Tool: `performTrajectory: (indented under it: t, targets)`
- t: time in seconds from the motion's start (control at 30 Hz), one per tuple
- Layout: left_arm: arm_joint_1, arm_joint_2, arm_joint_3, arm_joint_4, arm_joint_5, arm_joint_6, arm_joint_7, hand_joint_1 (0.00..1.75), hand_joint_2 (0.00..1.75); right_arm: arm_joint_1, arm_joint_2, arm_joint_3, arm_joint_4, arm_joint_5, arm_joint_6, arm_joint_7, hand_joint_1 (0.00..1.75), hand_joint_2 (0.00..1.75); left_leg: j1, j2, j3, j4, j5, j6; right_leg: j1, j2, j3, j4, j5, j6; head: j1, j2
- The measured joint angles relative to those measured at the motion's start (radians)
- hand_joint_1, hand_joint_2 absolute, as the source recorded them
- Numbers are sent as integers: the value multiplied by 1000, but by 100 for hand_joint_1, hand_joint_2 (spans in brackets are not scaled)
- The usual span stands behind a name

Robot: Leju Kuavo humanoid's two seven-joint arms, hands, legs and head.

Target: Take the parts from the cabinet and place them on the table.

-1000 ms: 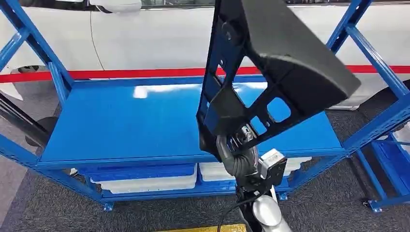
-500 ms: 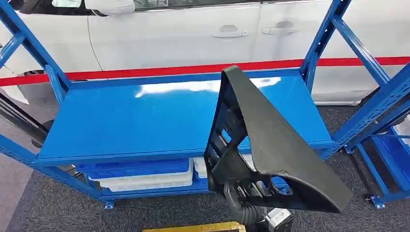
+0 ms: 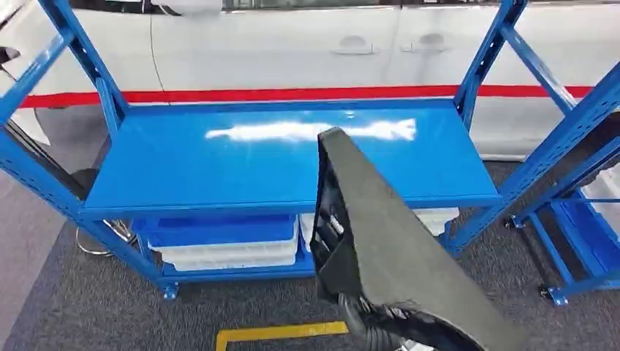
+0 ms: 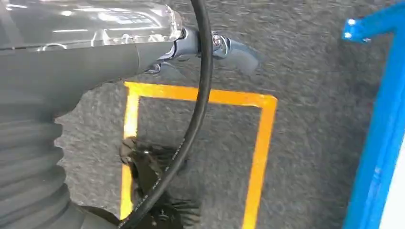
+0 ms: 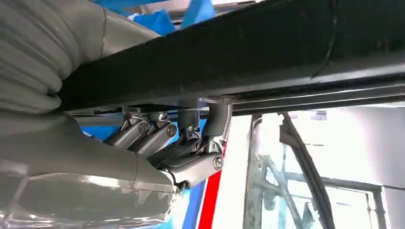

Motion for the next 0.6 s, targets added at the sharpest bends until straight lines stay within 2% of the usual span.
performTrajectory:
  t: [0.03, 0.07, 0.1, 0.13, 0.17, 0.2, 0.23, 0.27, 0.33, 0.37, 0.4, 0.43, 0.47, 0.5, 0.53, 0.57, 0.6]
  targets:
    - [0, 0, 2, 0, -1, 0, 0, 0, 175, 1, 0, 0, 0, 1, 0, 0, 175, 175, 0, 1, -17, 2, 12, -1, 0, 0, -2, 58, -26, 3, 1, 0]
    - [0, 0, 3, 0, -2, -1, 0, 0, 175, 3, -1, 0, 0, 1, 0, 0, 175, 175, 0, 2, -37, 4, 24, -3, 1, 0, 10, 92, -13, 5, 0, 0]
    - [0, 0, 5, 0, -2, -1, 0, 0, 175, 5, -1, 0, 0, 1, 0, 0, 175, 175, -1, 2, -55, 9, 36, -6, 1, 0, 38, 85, 22, 4, 0, 0]
    - [1, 0, 6, 0, -2, -2, 0, 0, 175, 6, -2, 0, 0, 1, 0, 0, 175, 175, -1, 2, -71, 12, 44, -8, 1, 0, 84, 45, 60, 0, 0, 0]
    - [1, -1, 8, 0, -2, -2, 0, 0, 175, 6, -2, 0, 0, 1, 0, 0, 175, 175, -1, 2, -85, 17, 54, -11, 2, 0, 151, -29, 85, -6, 0, 0]
    - [-1, -2, 9, 0, -2, -2, 0, 0, 175, 6, -2, 0, -2, 1, 0, 0, 175, 175, 0, 1, -92, 21, 62, -15, 4, 1, 229, -125, 74, -15, 0, 0]
    - [-1, -5, 9, 0, -3, -4, 0, 0, 175, 6, -2, 0, -8, 1, 0, 0, 175, 175, -7, 0, -99, 26, 67, -21, 12, 0, 291, -218, 36, -22, 0, 0]
    - [0, -5, 10, 0, -2, -4, 0, 0, 175, 5, -2, 0, -10, 1, 0, -1, 175, 175, -4, 1, -99, 25, 77, -27, 12, 0, 304, -245, 24, -27, -1, 0]
    - [0, -5, 12, 0, -2, -4, 0, 0, 175, 7, -2, 0, -11, 1, 0, -2, 175, 175, -1, 2, -99, 17, 96, -39, 19, 1, 291, -240, 37, -38, -1, 0]
    - [3, -5, 13, 0, -2, -4, 0, 0, 175, 9, -2, 0, -11, 1, 0, -1, 175, 175, -6, -2, -100, 16, 105, -48, 12, -1, 279, -250, 53, -50, 0, 0]
    - [3, -2, 13, 0, -2, -4, 0, 0, 175, 8, -2, 0, -11, 0, 0, -1, 175, 175, 1, -11, -115, 35, 77, -50, 8, -10, 274, -251, 66, -58, 0, 0]
    - [5, -3, 13, 0, -3, -4, 0, 0, 175, 8, -1, -2, -11, 1, 0, -1, 175, 175, -2, -11, -129, 71, 19, -54, 9, -8, 260, -254, 77, -67, -1, 0]
    - [6, -5, 13, 0, -4, -4, 1, 0, 175, 9, 0, -2, -11, 1, 0, -2, 175, 175, -1, -10, -149, 141, -57, -58, 11, -9, 243, -253, 91, -70, -1, 0]
    - [5, -5, 13, 0, -4, -5, 1, 0, 175, 10, 0, -2, -11, 0, 0, -1, 175, 175, 1, -10, -165, 219, -112, -61, 14, -10, 228, -248, 102, -72, -1, 0]
    - [4, -5, 13, 0, -3, -5, 1, 0, 175, 10, 0, -3, -11, 0, 0, -1, 175, 175, 1, -10, -175, 290, -139, -64, 16, -11, 209, -243, 112, -73, -1, 0]
    - [5, -5, 13, 0, -3, -5, 1, 0, 175, 10, 0, -3, -11, 0, 0, -1, 175, 175, 1, -10, -174, 334, -131, -65, 17, -11, 188, -236, 123, -73, -1, 0]
    - [5, -5, 14, 0, -3, -5, 1, 0, 175, 10, 0, -3, -11, 1, 0, -1, 175, 175, 1, -10, -156, 337, -100, -65, 18, -11, 170, -228, 130, -71, -1, 0]
